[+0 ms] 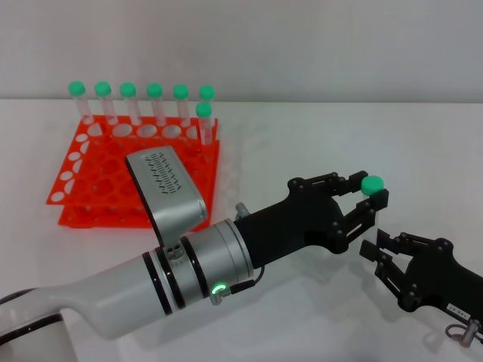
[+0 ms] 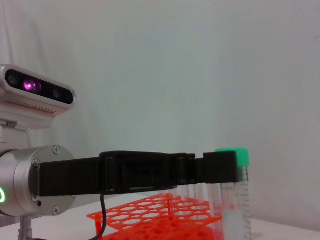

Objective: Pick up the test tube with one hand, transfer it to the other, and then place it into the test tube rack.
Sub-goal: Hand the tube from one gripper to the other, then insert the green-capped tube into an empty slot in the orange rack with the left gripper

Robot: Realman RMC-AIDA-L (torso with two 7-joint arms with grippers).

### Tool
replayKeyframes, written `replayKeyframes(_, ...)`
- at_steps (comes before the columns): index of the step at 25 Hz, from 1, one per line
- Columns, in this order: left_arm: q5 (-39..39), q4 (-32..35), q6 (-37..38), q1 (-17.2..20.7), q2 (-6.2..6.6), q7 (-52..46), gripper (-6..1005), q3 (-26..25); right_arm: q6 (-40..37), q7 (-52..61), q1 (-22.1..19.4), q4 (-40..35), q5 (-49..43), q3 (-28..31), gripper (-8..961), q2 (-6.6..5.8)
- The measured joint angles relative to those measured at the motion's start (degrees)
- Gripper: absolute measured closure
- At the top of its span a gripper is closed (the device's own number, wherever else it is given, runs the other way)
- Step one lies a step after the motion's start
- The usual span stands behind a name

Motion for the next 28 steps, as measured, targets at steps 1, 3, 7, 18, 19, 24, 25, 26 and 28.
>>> replayKeyframes(1,0.0,0.0,0.0,0.0,0.00,0.0,593,0.0,0.0,0.0,0.0,0.0,0.0,0.0,710,-0.01)
replayKeyframes(3,0.0,0.0,0.0,0.0,0.00,0.0,654,0.0,0.0,0.0,0.0,0.0,0.0,0.0,708,-0.01)
replayKeyframes(7,0.0,0.1,0.0,0.1,0.00,0.1,745,0.0,0.0,-0.1,0.0,0.1,-0.1,0.0,706,-0.01)
replayKeyframes(18,-0.1,0.0,0.0,1.1,-0.03,-0.2,730,-0.6,1.0,-2.4,0.0,0.9,-0.2,-0.3,698,-0.01)
replayKeyframes(19,-0.2,0.0,-0.1,1.5,-0.04,-0.1,729,-0.8,1.3,-2.5,0.0,0.9,-0.2,-0.3,698,-0.01)
replayKeyframes(24,-0.3,-0.3,-0.9,3.9,0.01,0.2,723,-3.4,1.4,-2.7,0.0,2.3,0.2,1.3,694,-0.01)
replayKeyframes(25,-0.2,-0.4,-1.3,4.7,0.05,0.3,721,-4.3,1.4,-2.7,0.0,3.0,0.2,2.5,694,0.00)
replayKeyframes(26,-0.2,-0.4,-2.0,5.6,0.16,0.4,720,-5.4,1.4,-2.8,0.0,3.6,0.2,3.6,693,-0.03)
replayKeyframes(28,-0.1,0.1,-3.9,7.6,0.27,0.5,717,-7.8,1.5,-2.9,-0.3,5.4,0.2,7.9,602,-0.05)
